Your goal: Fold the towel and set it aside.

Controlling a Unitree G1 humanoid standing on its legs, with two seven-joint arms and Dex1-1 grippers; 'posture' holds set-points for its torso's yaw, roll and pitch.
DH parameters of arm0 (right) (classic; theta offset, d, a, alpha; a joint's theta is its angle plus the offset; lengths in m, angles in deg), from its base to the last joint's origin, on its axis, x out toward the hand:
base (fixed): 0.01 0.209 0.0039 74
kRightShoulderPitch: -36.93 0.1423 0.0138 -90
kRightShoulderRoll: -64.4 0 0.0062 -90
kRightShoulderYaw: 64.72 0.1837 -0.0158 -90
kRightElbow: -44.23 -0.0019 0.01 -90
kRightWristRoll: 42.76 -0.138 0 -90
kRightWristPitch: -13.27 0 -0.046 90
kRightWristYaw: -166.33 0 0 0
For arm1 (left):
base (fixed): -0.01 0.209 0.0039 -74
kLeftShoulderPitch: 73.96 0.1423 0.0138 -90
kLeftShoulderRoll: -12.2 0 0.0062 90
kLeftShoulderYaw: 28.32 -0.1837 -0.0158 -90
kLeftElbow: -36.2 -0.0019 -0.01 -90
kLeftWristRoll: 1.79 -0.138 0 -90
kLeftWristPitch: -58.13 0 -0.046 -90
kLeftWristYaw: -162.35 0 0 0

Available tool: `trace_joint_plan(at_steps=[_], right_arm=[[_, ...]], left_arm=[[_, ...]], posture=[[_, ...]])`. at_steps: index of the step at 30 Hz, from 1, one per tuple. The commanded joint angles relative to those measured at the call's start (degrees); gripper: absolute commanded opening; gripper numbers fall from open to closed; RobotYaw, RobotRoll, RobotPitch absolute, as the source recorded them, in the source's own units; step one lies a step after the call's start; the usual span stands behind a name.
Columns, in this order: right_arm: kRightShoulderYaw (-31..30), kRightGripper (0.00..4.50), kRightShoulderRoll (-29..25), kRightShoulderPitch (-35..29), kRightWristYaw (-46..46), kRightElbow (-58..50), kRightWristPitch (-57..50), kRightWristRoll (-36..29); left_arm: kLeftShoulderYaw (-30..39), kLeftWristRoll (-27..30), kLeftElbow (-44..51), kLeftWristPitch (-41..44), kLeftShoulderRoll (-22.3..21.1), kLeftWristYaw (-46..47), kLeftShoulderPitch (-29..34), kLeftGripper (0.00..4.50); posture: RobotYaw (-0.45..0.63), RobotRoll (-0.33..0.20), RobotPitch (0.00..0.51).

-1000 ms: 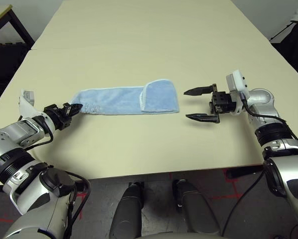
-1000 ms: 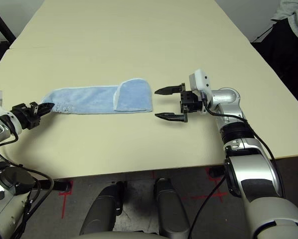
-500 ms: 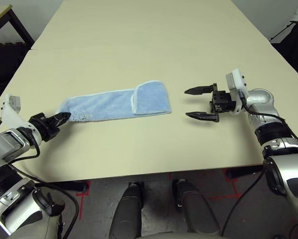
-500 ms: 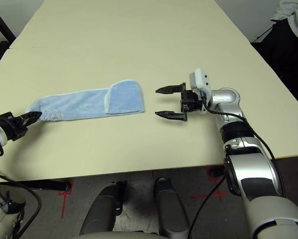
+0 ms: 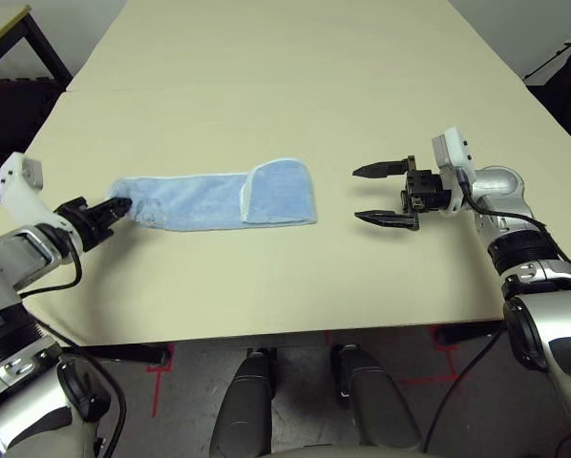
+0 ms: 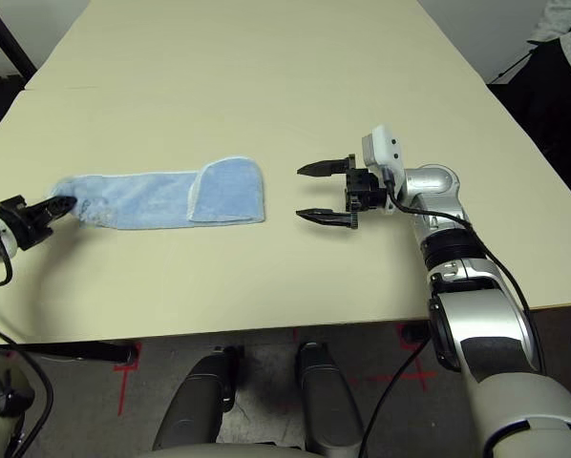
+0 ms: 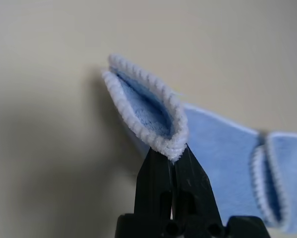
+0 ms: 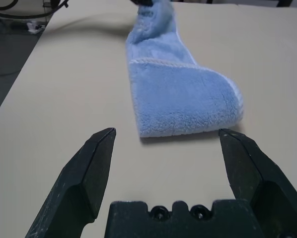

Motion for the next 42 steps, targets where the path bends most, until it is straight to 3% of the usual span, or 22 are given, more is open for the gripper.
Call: trace_joint_plan(at_steps=[1, 5, 10, 16, 20, 28, 33, 36, 42], right_arm=[[0.2, 4.50, 0.0, 1.2, -1.1, 3.3, 1.1, 1.9], [-0.2, 4.50, 0.5, 2.8, -1.3, 5.7, 3.0, 3.6], [0.2, 4.50, 1.3, 4.4, -1.5, 7.1, 3.7, 4.2], [0.6, 4.50, 1.4, 4.2, -1.7, 6.7, 3.9, 4.3], [0.7, 4.50, 1.2, 4.0, -2.3, 6.3, 4.2, 4.3], [0.7, 4.50, 0.7, 3.4, -2.3, 5.1, 4.3, 4.1], [0.7, 4.50, 0.5, 3.1, -2.4, 4.8, 4.3, 4.0], [0.7, 4.50, 0.4, 3.0, -2.6, 4.8, 4.2, 4.1], [0.6, 4.50, 0.3, 3.4, -3.0, 5.4, 4.4, 4.3]], left_arm=[[-4.6, 3.6, 4.0, 4.0, 0.7, -2.0, -2.9, 0.06], [-14.0, 6.5, 7.8, 7.9, -2.8, -7.2, -5.0, 0.06], [-20.7, 8.9, 9.5, 10.7, -4.2, -11.1, -9.3, 0.06], [-23.2, 7.2, 9.3, 8.6, 3.1, -7.6, -14.2, 0.06], [-25.3, 5.4, 9.5, 9.5, 7.1, -4.4, -14.1, 0.06], [-35.0, -0.7, 11.7, 4.8, 7.4, -2.0, -8.4, 0.06], [-36.2, -3.2, 11.4, 3.8, 10.0, -0.4, -8.0, 0.06], [-34.0, -2.3, 11.6, 5.3, 13.5, 0.2, -9.2, 0.73], [-29.2, 1.2, 12.3, 11.6, 17.1, -1.8, -12.6, 2.95]], posture=[[0.06, 0.000, 0.171], [0.06, 0.000, 0.169], [0.06, 0.000, 0.166], [0.06, 0.000, 0.166], [0.06, 0.000, 0.167], [0.05, 0.000, 0.169], [0.05, 0.000, 0.169], [0.05, 0.000, 0.170], [0.06, 0.000, 0.168]])
